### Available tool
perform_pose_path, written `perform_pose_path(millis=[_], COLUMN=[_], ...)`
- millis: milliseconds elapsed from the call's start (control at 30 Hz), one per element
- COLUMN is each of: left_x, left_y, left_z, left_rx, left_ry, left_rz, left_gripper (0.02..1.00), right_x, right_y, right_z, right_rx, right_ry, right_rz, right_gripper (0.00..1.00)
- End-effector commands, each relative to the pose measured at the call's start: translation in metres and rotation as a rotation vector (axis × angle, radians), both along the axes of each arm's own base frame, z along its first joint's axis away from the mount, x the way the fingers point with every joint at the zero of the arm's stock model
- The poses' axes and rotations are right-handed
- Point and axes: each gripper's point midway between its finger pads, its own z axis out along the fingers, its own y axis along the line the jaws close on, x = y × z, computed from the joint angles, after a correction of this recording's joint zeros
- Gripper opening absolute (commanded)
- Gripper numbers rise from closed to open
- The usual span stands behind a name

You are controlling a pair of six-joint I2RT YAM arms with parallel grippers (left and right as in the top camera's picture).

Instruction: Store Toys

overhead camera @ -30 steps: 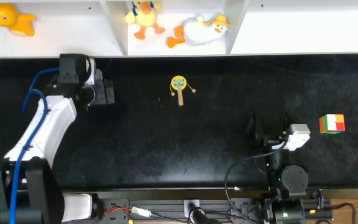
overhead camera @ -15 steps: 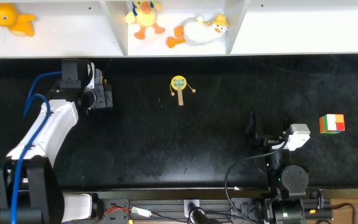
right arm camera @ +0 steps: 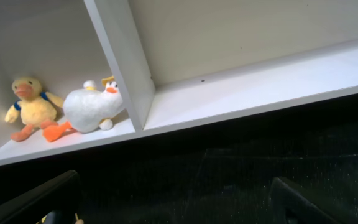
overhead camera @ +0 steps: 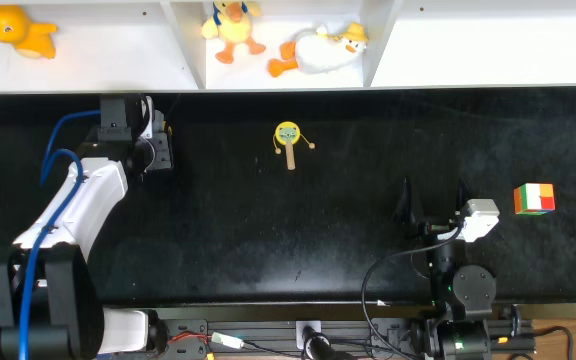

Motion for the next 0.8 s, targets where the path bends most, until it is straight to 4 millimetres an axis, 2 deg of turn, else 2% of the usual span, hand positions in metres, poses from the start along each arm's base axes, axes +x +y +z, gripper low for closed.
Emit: perform_pose_path(millis=[33,300,500,800], left_x=[-0.006,-0.004,0.001,-0.009], left_y=[-0.002,-0.004,-0.004,-0.005], left_z=[-0.011,-0.005,0.033,0.087], left_rx=[-0.005,-0.016,-0.015,-0.017], left_ry=[0.038,0.034,0.029,-0.043], left_rz=[-0.015,-0.019,-0.019,-0.014], left_gripper=[0.454,0.233,0.045,0.038], right_x=[0.0,0.0,0.0,0.0], right_y=[0.0,0.0,0.0,0.0], right_z=[-0.003,-0.003,-0.003,-0.003], right_rx=[-0.007,-0.007,-0.007,-0.007], right_ry=[-0.001,-0.001,-0.001,-0.001], right_rz=[-0.003,-0.003,-0.003,-0.003], right_gripper=[0.996,0.996,0.996,0.996])
